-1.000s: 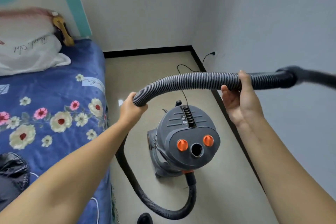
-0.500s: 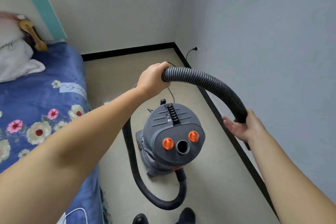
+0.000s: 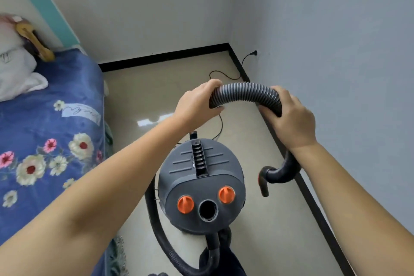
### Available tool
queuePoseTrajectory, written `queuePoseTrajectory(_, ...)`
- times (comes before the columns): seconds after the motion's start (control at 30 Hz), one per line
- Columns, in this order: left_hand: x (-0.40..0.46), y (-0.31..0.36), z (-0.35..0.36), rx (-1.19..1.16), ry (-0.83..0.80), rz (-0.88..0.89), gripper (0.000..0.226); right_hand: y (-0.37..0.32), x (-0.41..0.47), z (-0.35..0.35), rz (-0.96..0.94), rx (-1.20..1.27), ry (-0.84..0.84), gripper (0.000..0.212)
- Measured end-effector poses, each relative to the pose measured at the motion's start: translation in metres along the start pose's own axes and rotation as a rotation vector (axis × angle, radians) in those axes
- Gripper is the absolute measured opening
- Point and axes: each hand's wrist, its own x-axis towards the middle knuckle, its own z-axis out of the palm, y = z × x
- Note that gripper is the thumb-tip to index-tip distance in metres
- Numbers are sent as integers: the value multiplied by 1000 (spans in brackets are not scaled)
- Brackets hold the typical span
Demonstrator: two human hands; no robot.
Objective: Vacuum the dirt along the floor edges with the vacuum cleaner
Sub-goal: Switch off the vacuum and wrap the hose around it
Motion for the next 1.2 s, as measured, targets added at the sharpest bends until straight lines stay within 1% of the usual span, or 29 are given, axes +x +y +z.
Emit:
queuePoseTrajectory(0.1,-20,-69,35,11,-144,-332,40,50,8,23,160,71,-30,45)
queuePoseTrajectory(0.17,-40,-105,57,-9,-243,-463,40,79,7,39,292,51,-120,44)
queuePoseTrajectory(0.2,-44,-118,65,-16,-258,-491,42,90,3,49,345,33,-203,44)
queuePoseTrajectory(0.27,-39,-136,75,-6,-228,-458,47,105,-7,72,433,42,-449,44)
queuePoseTrajectory(0.37,-8,-153,81,15,-180,-324,51,120,-30,99,606,234,-854,42)
queuePoseTrajectory(0.4,2,-156,84,14,-194,-277,52,123,-41,105,648,318,-947,46)
queuePoseTrajectory(0.43,11,-155,86,11,-222,-234,53,122,-50,106,676,402,-1004,53)
queuePoseTrajectory(0.47,19,-154,91,2,-263,-202,53,121,-58,109,697,494,-1021,61)
queuePoseTrajectory(0.53,34,-151,104,-17,-365,-143,55,115,-61,116,720,685,-932,74)
queuePoseTrajectory(0.57,38,-147,113,-24,-420,-119,55,108,-56,119,710,753,-870,76)
queuePoseTrajectory(0.6,40,-143,121,-32,-467,-99,55,99,-47,124,663,765,-839,76)
queuePoseTrajectory(0.67,42,-137,136,-30,-523,-66,55,80,-25,139,459,611,-819,73)
queuePoseTrajectory(0.73,43,-141,143,-25,-531,-85,55,65,-2,161,256,407,-743,67)
queuePoseTrajectory(0.8,41,-157,145,-59,-550,-162,56,57,12,184,163,319,-701,58)
queuePoseTrajectory(0.87,32,-175,149,-74,-626,-250,53,60,13,210,154,241,-786,50)
queuePoseTrajectory(0.9,26,-185,154,-82,-645,-300,50,66,8,223,184,206,-833,49)
queuePoseTrajectory(1.03,8,-216,177,-133,-570,-436,38,99,-12,259,362,239,-903,46)
queuePoseTrajectory(1.1,8,-225,189,-139,-574,-494,37,109,-18,274,400,290,-1036,47)
queuePoseTrajectory(1.17,14,-227,199,-89,-630,-532,37,112,-19,286,438,312,-1221,56)
queuePoseTrajectory(1.2,17,-226,202,-59,-680,-534,37,110,-14,291,456,304,-1283,63)
